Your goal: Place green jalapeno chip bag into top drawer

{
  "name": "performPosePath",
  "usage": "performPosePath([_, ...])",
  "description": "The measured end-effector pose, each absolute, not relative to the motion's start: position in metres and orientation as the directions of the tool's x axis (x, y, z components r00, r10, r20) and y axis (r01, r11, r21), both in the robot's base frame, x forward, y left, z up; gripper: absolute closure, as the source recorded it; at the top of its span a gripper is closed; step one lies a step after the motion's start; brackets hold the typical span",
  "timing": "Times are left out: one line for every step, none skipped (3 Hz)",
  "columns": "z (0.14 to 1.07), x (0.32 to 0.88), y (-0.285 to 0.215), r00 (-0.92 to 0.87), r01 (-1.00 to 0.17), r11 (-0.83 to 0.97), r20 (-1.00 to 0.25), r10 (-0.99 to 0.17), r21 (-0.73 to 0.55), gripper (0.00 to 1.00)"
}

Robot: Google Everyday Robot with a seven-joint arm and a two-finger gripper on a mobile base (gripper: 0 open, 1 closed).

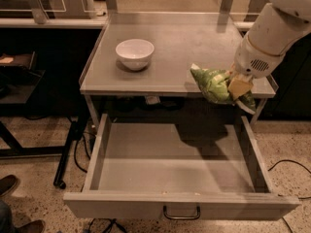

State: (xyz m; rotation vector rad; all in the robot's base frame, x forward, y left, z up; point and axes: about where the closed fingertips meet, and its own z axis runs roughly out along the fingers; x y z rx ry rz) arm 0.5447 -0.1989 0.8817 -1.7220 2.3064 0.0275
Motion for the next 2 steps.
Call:
performPosePath([0.8548, 0.5136, -0.188, -0.251, -0.962, 0.266, -0.195, -0.948, -0.056, 1.0])
performPosePath([0.8494, 0.5096, -0.187, -0.25, -0.964, 0.262, -0.189, -0.95, -0.043, 1.0])
